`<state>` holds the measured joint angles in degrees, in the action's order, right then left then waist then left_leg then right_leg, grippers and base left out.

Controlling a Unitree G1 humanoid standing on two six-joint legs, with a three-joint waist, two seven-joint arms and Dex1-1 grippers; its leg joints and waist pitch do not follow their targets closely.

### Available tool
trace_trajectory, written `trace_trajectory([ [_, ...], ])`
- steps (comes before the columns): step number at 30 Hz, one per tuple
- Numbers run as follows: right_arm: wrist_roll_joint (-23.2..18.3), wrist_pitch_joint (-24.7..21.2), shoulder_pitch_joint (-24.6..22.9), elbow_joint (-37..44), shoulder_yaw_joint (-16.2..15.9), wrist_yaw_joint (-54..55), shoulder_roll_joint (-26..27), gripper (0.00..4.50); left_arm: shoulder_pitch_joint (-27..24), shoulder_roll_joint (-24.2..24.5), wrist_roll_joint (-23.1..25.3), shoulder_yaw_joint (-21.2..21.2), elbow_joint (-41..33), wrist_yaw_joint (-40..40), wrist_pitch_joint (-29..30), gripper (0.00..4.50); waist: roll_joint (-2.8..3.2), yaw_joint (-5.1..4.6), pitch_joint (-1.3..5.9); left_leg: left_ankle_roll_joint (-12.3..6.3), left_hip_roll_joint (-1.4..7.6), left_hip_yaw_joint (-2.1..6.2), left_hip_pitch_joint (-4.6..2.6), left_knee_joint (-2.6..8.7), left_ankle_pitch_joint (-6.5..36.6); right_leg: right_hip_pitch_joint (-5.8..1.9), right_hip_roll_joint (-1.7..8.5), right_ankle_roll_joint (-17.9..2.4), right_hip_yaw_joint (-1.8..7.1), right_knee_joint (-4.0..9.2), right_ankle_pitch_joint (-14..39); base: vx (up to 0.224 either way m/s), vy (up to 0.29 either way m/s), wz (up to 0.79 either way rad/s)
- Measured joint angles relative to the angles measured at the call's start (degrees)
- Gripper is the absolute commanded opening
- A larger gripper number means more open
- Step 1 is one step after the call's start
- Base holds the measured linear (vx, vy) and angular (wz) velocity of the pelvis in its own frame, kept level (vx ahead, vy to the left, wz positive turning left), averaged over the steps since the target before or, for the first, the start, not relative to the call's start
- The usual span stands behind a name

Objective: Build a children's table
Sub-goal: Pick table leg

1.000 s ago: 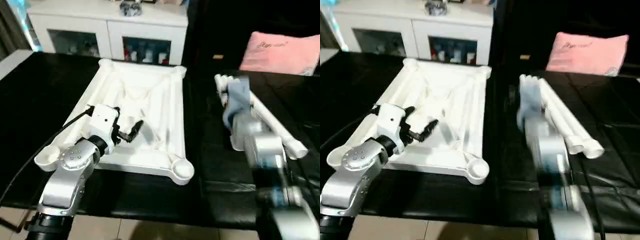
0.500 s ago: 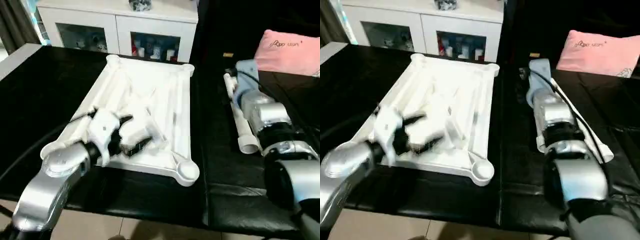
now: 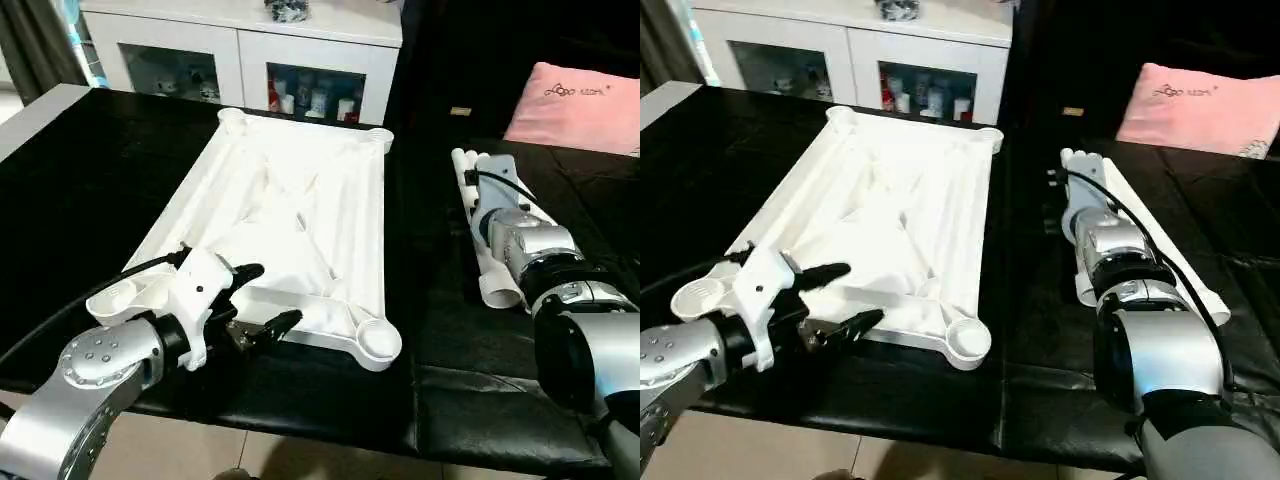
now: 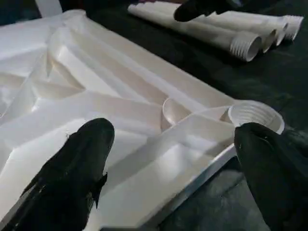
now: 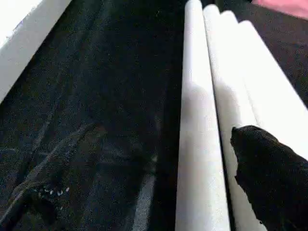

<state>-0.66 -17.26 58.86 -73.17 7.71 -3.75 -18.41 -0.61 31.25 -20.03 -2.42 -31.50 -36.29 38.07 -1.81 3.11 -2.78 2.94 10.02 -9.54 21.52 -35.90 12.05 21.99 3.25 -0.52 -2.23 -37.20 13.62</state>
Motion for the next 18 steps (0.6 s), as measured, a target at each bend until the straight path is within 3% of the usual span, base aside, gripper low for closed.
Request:
trace_trajectory([
  [18,-2.2,0.0,-0.2,-2.0,4.1,0.6,-1.6,4.50,-1.7,1.3,-2.9,1.6,-5.3,0.9,5.1,4.46,-0.14,0.26,-0.14,0.01,0.04,0.00,0.00,0.01,0.0,0.03,0.01,0.0,0.02,-0.01,0.0,0.000,0.000,0.00],
])
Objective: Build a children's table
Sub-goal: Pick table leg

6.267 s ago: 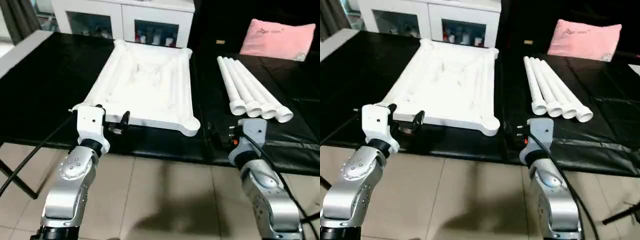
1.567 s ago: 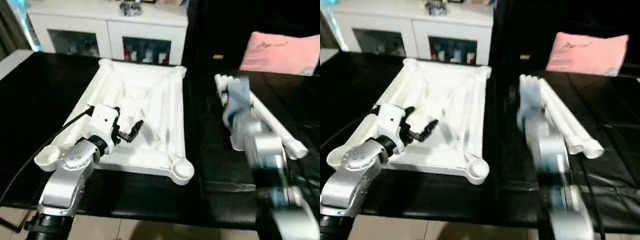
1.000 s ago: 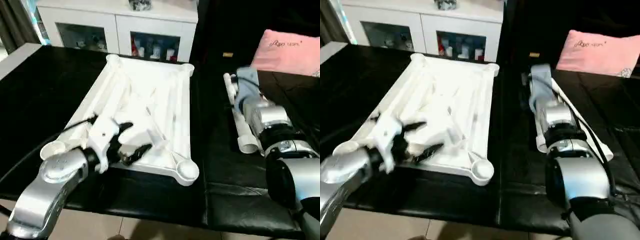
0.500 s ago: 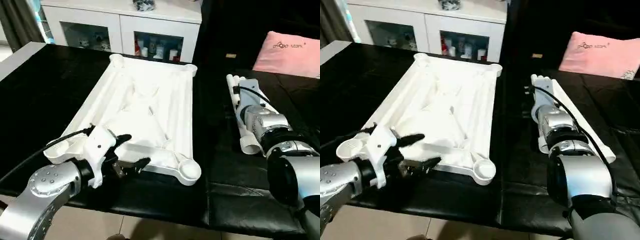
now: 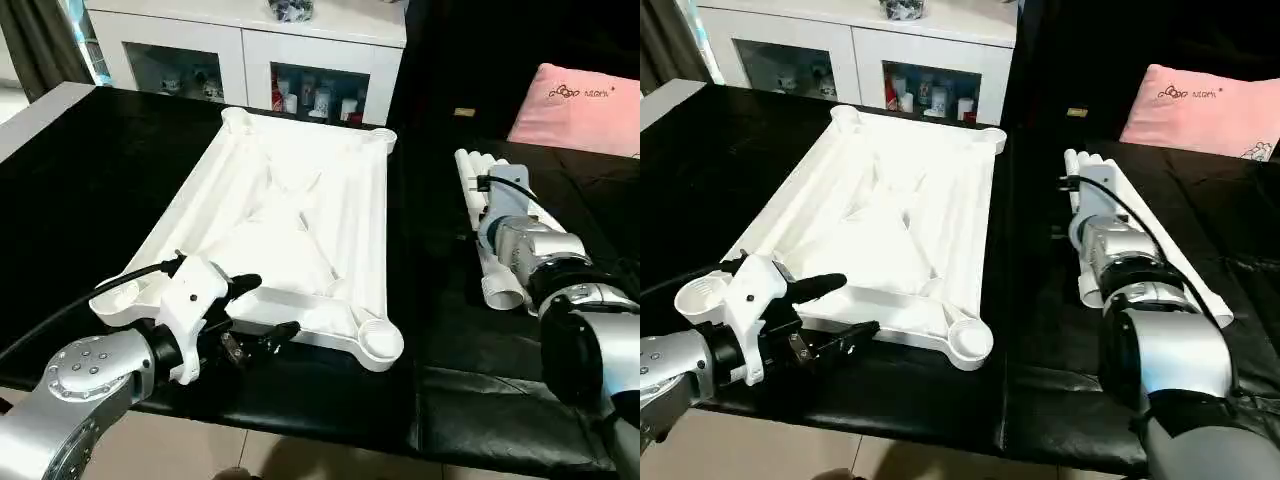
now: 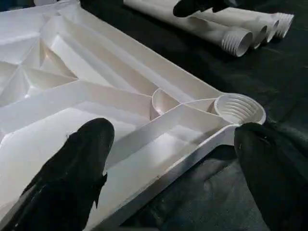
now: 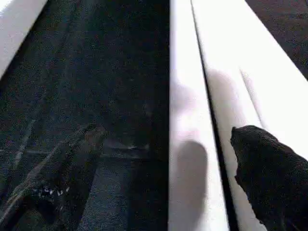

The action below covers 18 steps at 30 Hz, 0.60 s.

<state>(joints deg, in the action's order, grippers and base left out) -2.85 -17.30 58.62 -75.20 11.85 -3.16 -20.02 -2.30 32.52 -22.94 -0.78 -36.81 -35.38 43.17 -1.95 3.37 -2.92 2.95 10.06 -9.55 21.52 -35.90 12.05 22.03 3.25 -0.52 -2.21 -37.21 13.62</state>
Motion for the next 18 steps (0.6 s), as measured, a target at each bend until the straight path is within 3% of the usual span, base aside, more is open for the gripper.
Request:
trace_trajectory([
  [16,-1.4,-3.2,-2.2,-1.5,2.4,-1.0,-0.3,4.50,0.1,0.3,-1.2,0.0,-0.6,0.7,1.5,4.46,-0.14,-0.01,-0.19,0.00,0.01,0.01,0.00,0.02,0.0,0.02,0.00,0.0,0.00,0.01,0.0,0.000,0.000,0.00],
  [18,-1.8,-3.8,-2.2,-1.5,2.6,-1.2,-0.1,4.33,0.1,0.7,-1.6,0.0,-0.6,0.7,1.5,4.49,-0.15,0.00,-0.20,0.00,0.01,0.02,0.00,0.02,0.0,0.02,0.00,0.0,0.00,0.01,0.0,0.000,0.000,0.00],
])
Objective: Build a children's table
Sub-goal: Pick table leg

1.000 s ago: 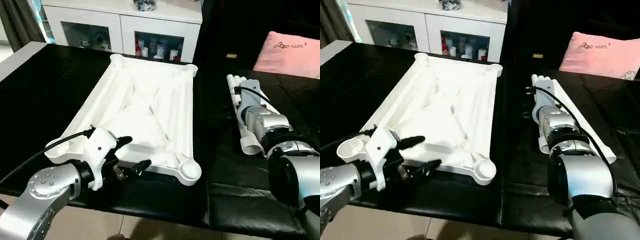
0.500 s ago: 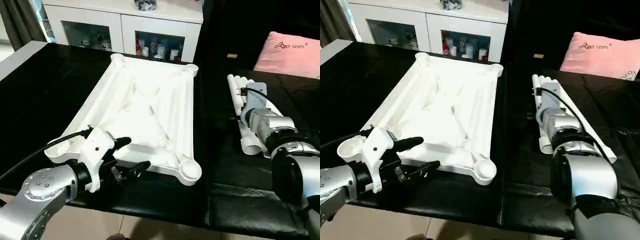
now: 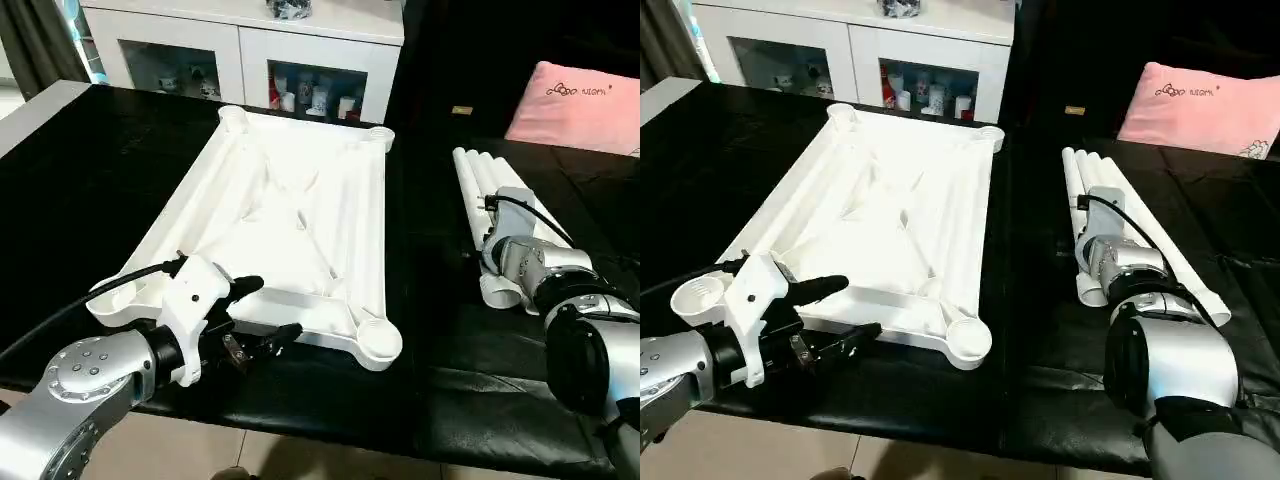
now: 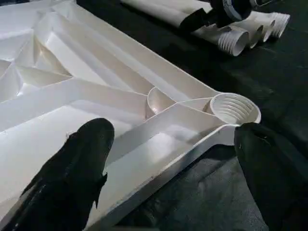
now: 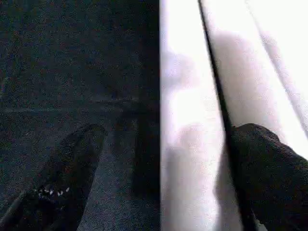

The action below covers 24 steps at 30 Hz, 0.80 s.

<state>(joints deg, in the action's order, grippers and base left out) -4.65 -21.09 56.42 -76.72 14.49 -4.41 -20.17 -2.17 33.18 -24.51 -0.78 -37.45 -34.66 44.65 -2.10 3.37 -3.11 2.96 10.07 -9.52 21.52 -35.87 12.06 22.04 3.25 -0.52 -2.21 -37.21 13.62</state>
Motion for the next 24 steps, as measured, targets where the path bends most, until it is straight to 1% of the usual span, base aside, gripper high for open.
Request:
trace_trajectory([
  [1,-0.2,-0.2,-0.1,0.0,0.4,-0.3,0.1,4.16,0.1,0.1,-0.2,0.0,0.0,0.0,0.0,4.50,0.00,0.01,0.00,0.00,0.00,0.00,0.00,0.00,0.0,0.00,0.00,0.0,0.01,0.00,0.0,0.000,0.000,0.00],
  [2,-0.4,-0.3,-0.1,0.0,0.8,-0.6,0.1,4.16,0.1,0.1,-0.3,0.0,0.0,0.0,0.0,4.50,0.00,0.02,0.00,0.00,0.00,0.00,0.00,0.00,0.0,0.00,0.00,0.0,0.01,0.00,0.0,0.000,0.000,0.00],
  [5,-1.0,-0.7,-0.1,0.1,1.3,-1.3,0.2,3.84,0.3,0.1,-0.4,0.0,0.0,0.0,0.0,4.50,-0.02,0.02,0.01,0.00,0.00,0.00,-0.02,0.00,0.0,-0.02,0.00,0.0,0.01,0.00,0.0,0.000,0.000,0.00],
  [9,-1.3,-0.8,-0.1,0.1,1.4,-1.6,0.3,3.51,0.5,0.1,-0.4,0.0,0.0,0.0,0.0,4.50,-0.03,0.02,0.02,0.00,0.00,0.00,-0.04,0.00,0.0,-0.03,0.00,0.0,0.00,0.00,0.0,0.000,0.000,0.00],
  [10,-1.3,-0.8,-0.1,0.1,1.4,-1.6,0.3,3.31,0.5,0.1,-0.4,-0.1,0.0,0.0,0.0,4.50,-0.03,0.03,0.02,0.00,0.00,0.00,-0.04,0.00,0.0,-0.03,0.00,0.0,0.01,0.00,0.0,0.000,0.000,0.00],
  [11,-1.3,-0.8,-0.1,0.1,1.4,-1.6,0.3,3.31,0.6,0.1,-0.4,-0.1,0.0,0.0,0.0,4.50,-0.03,0.02,0.02,0.00,0.00,0.00,-0.04,0.00,0.0,-0.03,0.00,0.0,0.01,0.00,0.0,0.000,0.000,0.00],
  [13,-1.2,-0.7,-0.1,0.1,1.3,-1.8,0.2,3.16,0.6,0.1,-0.4,-0.2,0.0,0.0,0.0,4.50,-0.03,0.02,0.02,0.00,0.00,0.00,-0.04,0.00,0.0,-0.03,0.00,0.0,0.01,0.00,0.0,0.000,0.000,0.00],
  [14,-1.2,-0.7,-0.1,0.2,1.4,-1.8,0.2,2.96,0.6,0.1,-0.4,-0.2,0.0,0.0,0.0,4.50,-0.03,0.02,0.02,0.00,0.00,0.00,-0.04,0.00,0.0,-0.03,0.00,0.0,0.00,0.00,0.0,0.000,0.000,0.00],
  [15,-1.3,-0.7,-0.1,0.2,1.4,-1.9,0.2,2.96,0.7,0.1,-0.4,-0.2,0.0,0.0,0.0,4.50,-0.03,0.02,0.02,0.00,0.00,0.00,-0.04,0.00,0.0,-0.03,0.00,0.0,0.00,0.00,0.0,0.000,0.000,0.00],
  [16,-1.3,-0.7,-0.2,0.2,1.4,-1.9,0.2,2.87,0.7,0.1,-0.4,-0.3,0.0,0.0,0.0,4.50,-0.03,0.02,0.03,0.00,0.01,0.00,-0.05,0.00,0.0,-0.03,0.00,0.0,0.00,0.00,0.0,0.000,0.000,0.00],
  [18,-1.6,-0.6,-0.3,0.2,1.8,-1.9,0.2,2.87,0.9,0.1,-0.4,-0.3,0.0,0.0,-0.1,4.50,-0.03,0.02,0.03,0.01,0.01,0.00,-0.05,0.00,0.0,-0.04,0.00,0.0,0.00,0.00,0.0,0.000,0.000,0.00],
  [19,-1.8,-0.4,-0.3,0.2,2.0,-1.9,0.2,2.59,1.1,0.1,-0.4,-0.3,0.0,0.0,-0.1,4.50,-0.04,0.02,0.03,0.01,0.01,0.00,-0.06,0.00,0.0,-0.04,0.00,0.0,0.01,0.00,0.0,0.000,0.000,0.00],
  [22,-2.1,0.4,-0.6,0.3,2.8,-1.9,0.2,2.51,2.1,0.1,-0.4,-0.7,0.0,0.0,-0.2,4.50,-0.04,0.10,0.03,0.01,0.01,0.00,-0.07,0.00,0.0,-0.06,0.00,0.0,0.01,0.00,0.0,0.000,0.000,0.00],
  [24,-2.1,0.5,-0.6,0.3,3.0,-2.0,0.2,2.26,2.3,0.1,-0.4,-0.8,0.0,0.0,-0.5,4.50,-0.03,0.09,0.03,0.01,0.01,0.00,-0.07,0.00,0.0,-0.06,0.00,0.0,0.01,0.00,0.0,0.000,0.000,0.00],
])
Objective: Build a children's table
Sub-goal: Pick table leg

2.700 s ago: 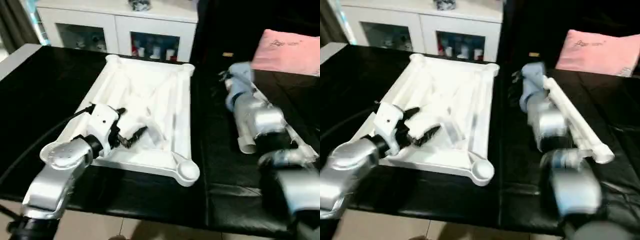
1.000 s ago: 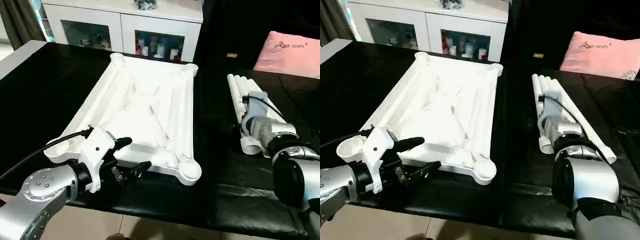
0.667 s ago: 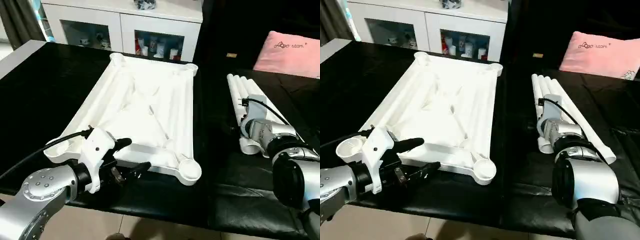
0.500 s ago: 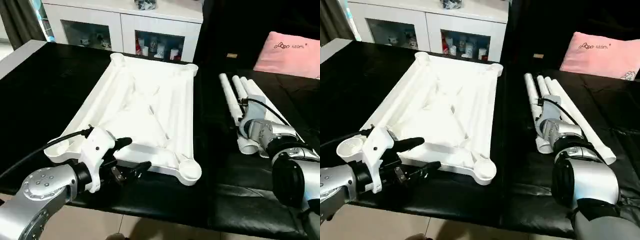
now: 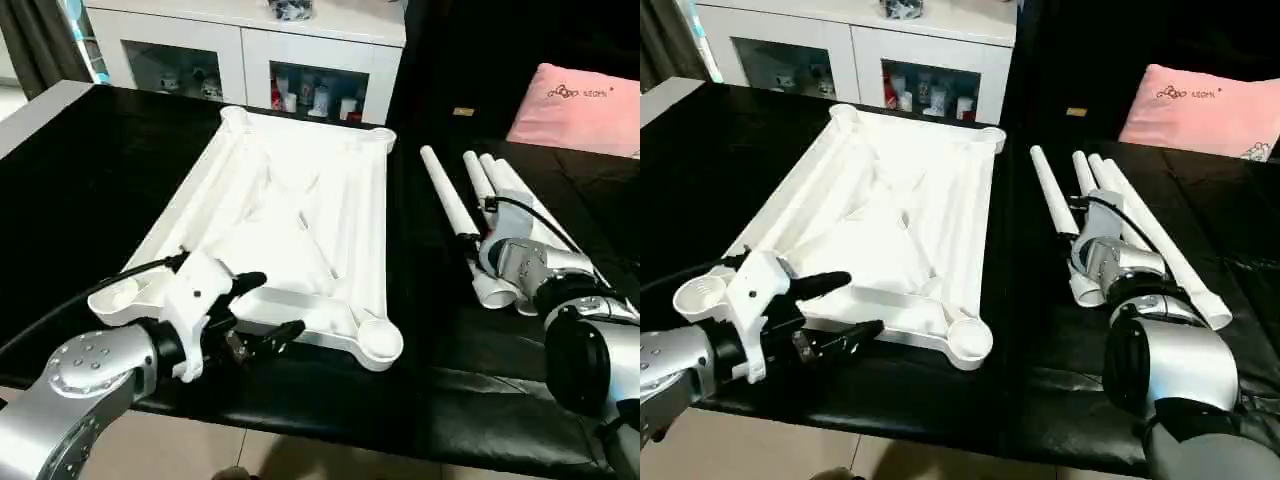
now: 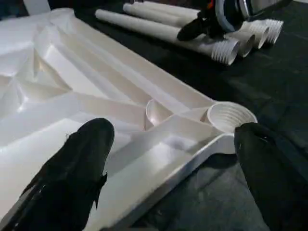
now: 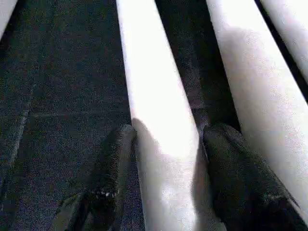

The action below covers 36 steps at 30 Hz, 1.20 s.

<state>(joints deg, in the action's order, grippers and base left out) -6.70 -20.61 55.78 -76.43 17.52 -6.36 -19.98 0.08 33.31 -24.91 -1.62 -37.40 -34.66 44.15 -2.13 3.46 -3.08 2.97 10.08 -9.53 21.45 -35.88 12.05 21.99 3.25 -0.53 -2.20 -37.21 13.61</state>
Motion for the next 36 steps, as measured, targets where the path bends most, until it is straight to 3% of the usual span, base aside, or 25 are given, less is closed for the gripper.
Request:
trace_trajectory([
  [19,1.0,-0.1,0.0,1.5,-1.6,-0.6,-0.2,1.04,1.5,0.0,1.0,-1.7,2.4,0.0,-0.9,4.50,-0.18,-0.06,0.11,0.01,0.01,-0.01,-0.12,0.00,0.0,-0.10,0.00,0.0,0.01,0.00,0.0,0.000,0.000,0.00],
  [32,2.1,-2.7,0.1,1.3,-2.0,0.3,-0.4,2.18,1.5,1.3,1.1,-2.8,2.4,-0.7,-0.9,4.50,-0.27,0.07,0.16,0.01,0.01,-0.04,-0.10,0.00,0.0,-0.10,0.02,0.0,0.00,0.00,0.0,0.000,0.000,0.00],
  [36,2.5,-5.4,0.3,0.5,-2.3,0.3,-0.7,2.62,1.5,1.8,1.1,-2.8,2.4,-0.8,-0.9,4.50,-0.26,-0.02,0.15,0.02,0.01,-0.04,-0.07,0.01,0.0,-0.06,0.02,0.0,0.01,0.00,0.0,0.000,0.000,0.00],
])
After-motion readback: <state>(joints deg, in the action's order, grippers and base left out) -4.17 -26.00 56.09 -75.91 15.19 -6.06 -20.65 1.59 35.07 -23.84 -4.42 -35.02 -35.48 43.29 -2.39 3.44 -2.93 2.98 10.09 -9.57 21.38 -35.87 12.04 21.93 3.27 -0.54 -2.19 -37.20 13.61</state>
